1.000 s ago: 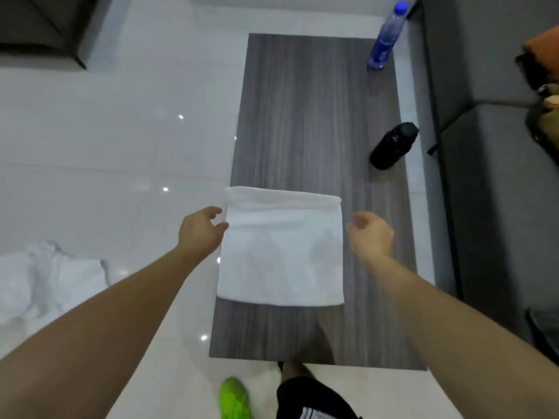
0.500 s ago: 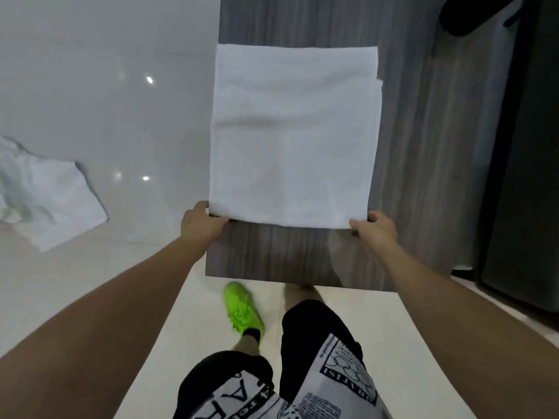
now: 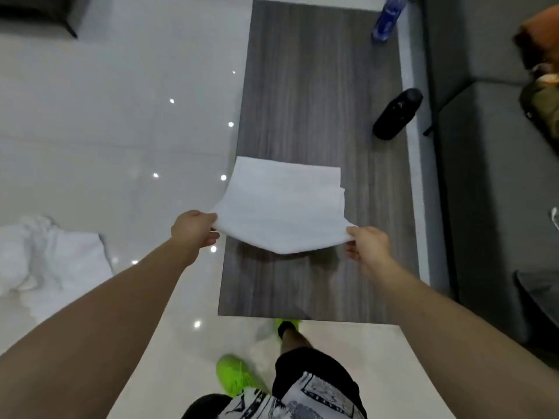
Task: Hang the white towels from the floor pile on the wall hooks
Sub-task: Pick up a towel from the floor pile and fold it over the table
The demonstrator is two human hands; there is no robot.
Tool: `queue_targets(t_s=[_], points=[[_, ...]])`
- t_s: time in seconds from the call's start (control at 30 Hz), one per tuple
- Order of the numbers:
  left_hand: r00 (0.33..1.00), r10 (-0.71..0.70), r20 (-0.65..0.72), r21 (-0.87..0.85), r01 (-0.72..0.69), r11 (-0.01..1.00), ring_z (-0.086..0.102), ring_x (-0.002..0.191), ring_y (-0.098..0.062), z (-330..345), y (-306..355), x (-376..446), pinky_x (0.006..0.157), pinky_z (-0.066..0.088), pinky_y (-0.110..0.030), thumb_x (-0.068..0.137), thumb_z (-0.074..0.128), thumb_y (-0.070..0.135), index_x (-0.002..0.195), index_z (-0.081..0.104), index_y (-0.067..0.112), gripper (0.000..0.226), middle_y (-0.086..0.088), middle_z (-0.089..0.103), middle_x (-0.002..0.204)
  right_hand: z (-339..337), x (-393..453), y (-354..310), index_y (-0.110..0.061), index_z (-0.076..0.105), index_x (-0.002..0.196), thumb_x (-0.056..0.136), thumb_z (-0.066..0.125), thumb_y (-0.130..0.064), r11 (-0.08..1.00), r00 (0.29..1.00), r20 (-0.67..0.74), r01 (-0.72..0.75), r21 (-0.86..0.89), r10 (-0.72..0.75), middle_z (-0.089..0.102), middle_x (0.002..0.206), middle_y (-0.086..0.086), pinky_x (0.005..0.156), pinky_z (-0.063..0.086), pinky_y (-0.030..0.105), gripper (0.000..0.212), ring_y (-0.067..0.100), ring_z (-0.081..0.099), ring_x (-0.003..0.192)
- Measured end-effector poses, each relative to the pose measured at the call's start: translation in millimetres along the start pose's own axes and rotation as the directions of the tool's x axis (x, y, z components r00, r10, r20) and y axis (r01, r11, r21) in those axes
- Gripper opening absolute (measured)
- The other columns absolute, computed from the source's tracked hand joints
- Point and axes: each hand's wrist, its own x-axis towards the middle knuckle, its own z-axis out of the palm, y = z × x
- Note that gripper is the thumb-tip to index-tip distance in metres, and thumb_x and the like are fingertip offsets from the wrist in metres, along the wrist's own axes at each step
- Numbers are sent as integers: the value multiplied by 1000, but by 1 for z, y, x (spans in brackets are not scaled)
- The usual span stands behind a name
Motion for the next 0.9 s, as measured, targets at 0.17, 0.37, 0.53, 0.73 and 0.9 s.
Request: queue_targets(t_s=[0.17,0.37,0.53,0.73,0.9], points=[[974,220,-61,-89,-225,970,61,85,-26,-83,64,-66,73,58,-38,87,67,21,92,62,8,15,-12,60,103,4,-90,-78,-11,62,82,83,68,-16,966,966,19,257,39,-258,65,80,12,64,53,35,8,23,60,65],[897,381,-222,-185,-423,887,63,93,-23,-218,93,-153,83,56,-40,86,66,27,98,63,12,20,-6,62,108,31,-222,-145,-18,66,69,77,74,-31,818,818,21,576,-1,-576,65,70,1,65,53,33,18,17,60,65],[799,475,-369,-207,-568,796,62,85,-21,-335,84,-212,79,50,-36,86,64,27,100,64,12,20,-6,66,103,80,-322,-183,-16,65,68,74,76,-30,681,669,134,727,85,-731,60,66,0,52,42,26,19,14,52,57],[683,395,-614,-275,-655,704,61,83,-25,-472,40,-265,63,54,-29,85,65,12,100,63,4,16,-15,62,100,173,-432,-205,-14,62,74,77,76,-33,605,514,346,756,250,-785,56,76,7,58,43,28,23,21,53,69],[570,234,-788,-307,-693,652,65,97,-30,-571,-13,-299,75,59,-36,79,67,4,98,61,10,21,-16,63,110,263,-512,-210,-14,73,72,71,80,-26,578,413,451,747,330,-792,70,82,0,78,59,37,14,19,66,82]])
